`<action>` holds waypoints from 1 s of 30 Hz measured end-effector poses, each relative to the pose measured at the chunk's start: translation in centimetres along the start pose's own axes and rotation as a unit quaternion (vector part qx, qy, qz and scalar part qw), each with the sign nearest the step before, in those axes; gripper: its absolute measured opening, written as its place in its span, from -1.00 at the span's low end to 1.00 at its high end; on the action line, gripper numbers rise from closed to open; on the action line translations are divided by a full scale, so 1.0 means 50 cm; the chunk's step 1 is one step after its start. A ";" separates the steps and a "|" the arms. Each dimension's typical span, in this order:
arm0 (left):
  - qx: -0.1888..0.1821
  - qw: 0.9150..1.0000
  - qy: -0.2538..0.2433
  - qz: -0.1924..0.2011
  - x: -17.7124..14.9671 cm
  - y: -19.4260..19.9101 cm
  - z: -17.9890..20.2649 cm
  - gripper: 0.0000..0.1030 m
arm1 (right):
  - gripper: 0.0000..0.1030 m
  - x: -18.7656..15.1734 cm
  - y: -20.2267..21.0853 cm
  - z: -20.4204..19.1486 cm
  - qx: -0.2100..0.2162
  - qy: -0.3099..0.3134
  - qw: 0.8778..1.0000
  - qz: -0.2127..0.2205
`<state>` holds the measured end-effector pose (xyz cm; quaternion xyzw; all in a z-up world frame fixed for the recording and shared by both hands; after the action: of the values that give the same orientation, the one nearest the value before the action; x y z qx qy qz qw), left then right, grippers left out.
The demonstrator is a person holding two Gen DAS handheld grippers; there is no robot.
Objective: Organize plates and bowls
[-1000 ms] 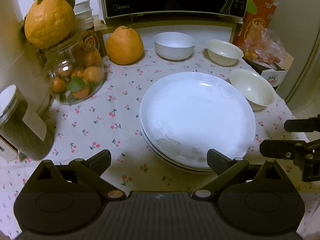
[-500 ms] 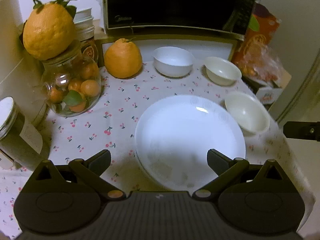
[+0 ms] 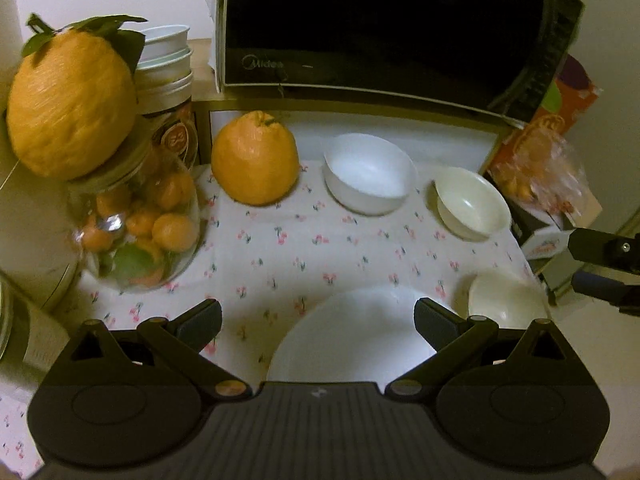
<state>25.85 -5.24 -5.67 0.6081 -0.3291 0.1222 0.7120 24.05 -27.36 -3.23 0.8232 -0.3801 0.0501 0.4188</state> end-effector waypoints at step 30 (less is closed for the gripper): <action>-0.028 0.999 0.013 0.044 0.158 -0.209 0.023 0.14 | 0.25 0.117 -0.293 -0.018 0.079 -0.127 0.988 -0.028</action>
<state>37.44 -10.51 -8.95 0.5713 -0.3492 0.1524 0.7269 38.17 -24.82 -9.84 0.8637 -0.4020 -0.0363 0.3019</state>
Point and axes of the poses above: each gripper's, at about its wrist camera, not at the fingertips, and y roughly against the way its jaws point, z to its right, x to its top, the point moved 9 cm from there along -y, roughly the way its jaws point, and after that the axes turned 10 degrees about -y, right-handed, at the moved point
